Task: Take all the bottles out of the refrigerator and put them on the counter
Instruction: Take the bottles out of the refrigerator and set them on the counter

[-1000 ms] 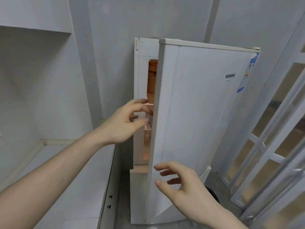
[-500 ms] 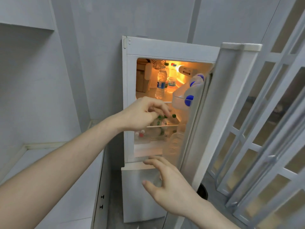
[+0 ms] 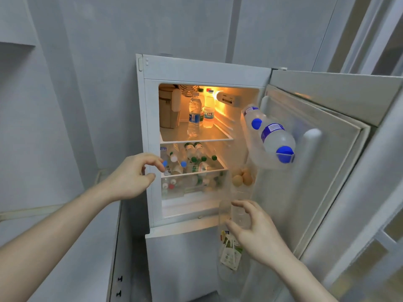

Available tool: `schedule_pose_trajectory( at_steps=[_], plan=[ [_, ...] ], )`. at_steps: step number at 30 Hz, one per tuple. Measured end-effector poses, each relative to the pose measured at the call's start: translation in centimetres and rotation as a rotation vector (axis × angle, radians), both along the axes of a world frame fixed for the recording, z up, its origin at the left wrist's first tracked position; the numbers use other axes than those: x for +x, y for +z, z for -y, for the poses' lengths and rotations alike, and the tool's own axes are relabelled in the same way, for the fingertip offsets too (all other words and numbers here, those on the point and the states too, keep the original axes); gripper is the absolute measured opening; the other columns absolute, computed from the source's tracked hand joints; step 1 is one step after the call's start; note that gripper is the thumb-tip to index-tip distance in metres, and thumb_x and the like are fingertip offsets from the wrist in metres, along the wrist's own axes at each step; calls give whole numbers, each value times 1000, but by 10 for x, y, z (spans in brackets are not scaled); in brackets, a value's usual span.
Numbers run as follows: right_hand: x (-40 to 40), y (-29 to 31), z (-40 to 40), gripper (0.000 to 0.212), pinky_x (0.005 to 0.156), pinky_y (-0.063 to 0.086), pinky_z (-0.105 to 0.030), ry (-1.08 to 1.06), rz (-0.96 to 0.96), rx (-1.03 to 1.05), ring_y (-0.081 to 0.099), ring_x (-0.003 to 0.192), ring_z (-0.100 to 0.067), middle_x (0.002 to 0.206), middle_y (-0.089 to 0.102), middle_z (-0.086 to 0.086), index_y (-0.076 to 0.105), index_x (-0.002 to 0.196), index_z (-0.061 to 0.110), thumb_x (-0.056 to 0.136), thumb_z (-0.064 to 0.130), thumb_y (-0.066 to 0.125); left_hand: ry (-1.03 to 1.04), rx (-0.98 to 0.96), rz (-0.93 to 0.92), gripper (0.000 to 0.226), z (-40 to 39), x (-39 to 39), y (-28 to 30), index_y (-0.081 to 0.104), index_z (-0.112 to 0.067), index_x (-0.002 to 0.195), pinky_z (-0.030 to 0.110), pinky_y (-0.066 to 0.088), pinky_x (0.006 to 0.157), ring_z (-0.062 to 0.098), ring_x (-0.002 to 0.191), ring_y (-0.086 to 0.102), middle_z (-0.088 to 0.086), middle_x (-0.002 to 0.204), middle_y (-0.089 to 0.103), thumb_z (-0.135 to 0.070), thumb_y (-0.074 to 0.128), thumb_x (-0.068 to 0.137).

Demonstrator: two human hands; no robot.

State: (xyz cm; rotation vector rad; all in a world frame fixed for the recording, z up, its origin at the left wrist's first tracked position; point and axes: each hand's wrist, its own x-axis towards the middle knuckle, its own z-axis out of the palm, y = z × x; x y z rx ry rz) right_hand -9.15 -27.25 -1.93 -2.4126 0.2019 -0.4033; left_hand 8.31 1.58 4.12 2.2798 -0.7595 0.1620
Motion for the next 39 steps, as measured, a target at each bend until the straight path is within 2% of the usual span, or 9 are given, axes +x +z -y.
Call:
schedule_pose_trajectory(
  at_steps=[3, 10, 13, 16, 20, 24, 28, 33, 39],
  plan=[
    [10, 7, 6, 49, 99, 33, -16, -26, 7, -2, 46, 118, 4, 132, 50, 21, 58, 133, 33, 87, 36, 72, 1, 19, 8, 35, 5, 8, -3, 71, -37, 94, 29, 42, 103, 2, 120, 51, -19, 128, 59, -4, 61, 90],
    [63, 32, -6, 49, 97, 33, -18, -10, 60, 7, 47, 124, -2, 135, 49, 17, 56, 135, 31, 88, 35, 69, -22, 28, 46, 34, 21, 31, 4, 70, -38, 95, 30, 40, 108, 1, 123, 51, -21, 126, 60, -6, 62, 88],
    [89, 43, -10, 46, 94, 34, -20, -2, 84, 10, 46, 118, -1, 134, 50, 15, 57, 134, 30, 89, 36, 68, -15, 32, 62, 33, 29, 47, 10, 70, -39, 95, 30, 42, 105, 0, 120, 52, -25, 123, 59, -8, 63, 87],
    [119, 50, -10, 44, 93, 36, -21, -8, 94, 20, 50, 122, -7, 134, 51, 14, 58, 132, 31, 89, 35, 68, -1, 10, 57, 30, 39, 67, 18, 67, -38, 102, 30, 46, 100, 4, 116, 54, -18, 121, 60, -11, 65, 89],
    [164, 54, -3, 42, 94, 37, -21, -14, 118, 45, 52, 121, -6, 131, 53, 12, 60, 130, 30, 90, 34, 68, 32, -29, 45, 28, 57, 99, 29, 63, -35, 110, 26, 46, 89, 7, 112, 56, -13, 119, 59, -16, 66, 90],
    [221, 58, 9, 41, 96, 41, -24, -32, 156, 96, 53, 119, -7, 132, 54, 11, 61, 129, 29, 89, 35, 69, 76, -32, 63, 42, 79, 140, 38, 59, -31, 124, 23, 42, 88, 7, 114, 53, -12, 125, 54, -14, 67, 87],
    [273, 60, 27, 43, 105, 41, -32, -61, 159, 158, 49, 128, -11, 137, 54, 9, 59, 131, 30, 89, 36, 68, 103, -32, 57, 54, 105, 187, 46, 52, -25, 137, 25, 43, 97, 11, 120, 51, -7, 137, 50, -18, 68, 86],
    [334, 59, 56, 43, 105, 41, -32, -93, 144, 224, 46, 133, -16, 142, 50, 7, 59, 131, 28, 90, 26, 71, 181, -78, 25, 65, 145, 255, 53, 47, -22, 142, 38, 50, 102, 17, 121, 54, -2, 142, 49, -30, 73, 83],
    [406, 47, 85, 45, 110, 44, -42, -118, 151, 255, 48, 133, -15, 144, 51, 8, 57, 132, 32, 90, 31, 71, 244, -112, -44, 79, 189, 326, 39, 39, -22, 143, 38, 49, 102, 23, 129, 52, 2, 147, 47, -43, 81, 79]
  ],
)
